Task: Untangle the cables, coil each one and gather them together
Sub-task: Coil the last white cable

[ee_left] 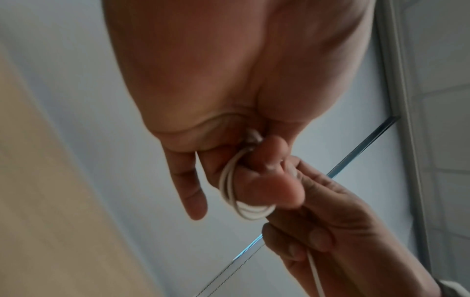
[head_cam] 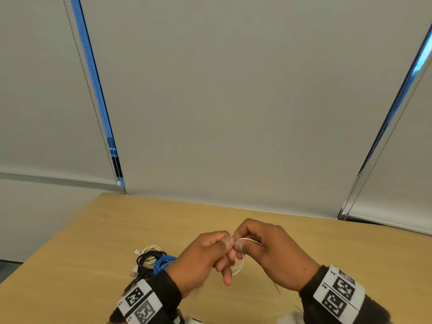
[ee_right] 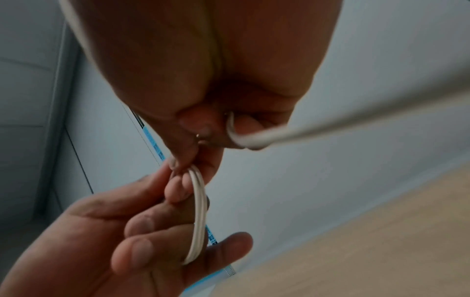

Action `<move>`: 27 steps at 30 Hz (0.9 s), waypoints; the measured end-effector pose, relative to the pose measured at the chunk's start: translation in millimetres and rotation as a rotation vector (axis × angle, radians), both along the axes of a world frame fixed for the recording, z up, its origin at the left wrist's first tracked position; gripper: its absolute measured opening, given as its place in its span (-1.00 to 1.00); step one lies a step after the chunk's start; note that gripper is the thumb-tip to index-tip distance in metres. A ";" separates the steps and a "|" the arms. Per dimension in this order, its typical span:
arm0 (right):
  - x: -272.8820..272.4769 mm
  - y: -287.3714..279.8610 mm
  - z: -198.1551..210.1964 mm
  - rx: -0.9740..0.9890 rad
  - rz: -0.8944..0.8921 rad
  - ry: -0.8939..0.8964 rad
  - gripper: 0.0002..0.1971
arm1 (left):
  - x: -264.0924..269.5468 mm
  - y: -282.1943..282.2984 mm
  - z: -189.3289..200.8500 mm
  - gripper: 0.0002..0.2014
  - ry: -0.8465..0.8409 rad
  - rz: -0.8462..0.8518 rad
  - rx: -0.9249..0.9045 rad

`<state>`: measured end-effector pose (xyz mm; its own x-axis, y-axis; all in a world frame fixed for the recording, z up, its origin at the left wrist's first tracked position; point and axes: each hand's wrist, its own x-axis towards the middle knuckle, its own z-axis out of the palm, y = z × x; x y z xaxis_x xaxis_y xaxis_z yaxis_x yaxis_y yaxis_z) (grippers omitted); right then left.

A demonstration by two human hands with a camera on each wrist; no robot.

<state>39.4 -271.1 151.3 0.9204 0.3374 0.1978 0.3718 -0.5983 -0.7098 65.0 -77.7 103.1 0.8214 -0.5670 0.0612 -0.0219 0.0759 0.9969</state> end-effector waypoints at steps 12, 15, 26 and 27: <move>24.8 0.0 -29.0 0.060 -0.075 0.218 -0.81 | 15.8 35.3 -9.4 -0.67 0.305 -0.036 -0.470; 21.2 12.7 -56.7 0.038 -0.112 0.209 -0.77 | 21.6 27.1 -6.5 -0.67 0.289 0.032 -0.612; -9.9 31.1 -79.2 -0.006 -0.067 0.282 -0.80 | 31.4 5.3 -33.6 -0.80 -0.257 0.321 0.141; -10.2 29.4 -73.9 -0.007 -0.075 0.271 -0.82 | 29.9 5.9 -36.9 -0.80 -0.307 0.319 0.210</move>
<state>29.2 -241.7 77.3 0.9619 0.2666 -0.0612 0.1233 -0.6225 -0.7729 94.9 -71.8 66.2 0.9181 -0.3162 0.2390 -0.3065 -0.1841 0.9339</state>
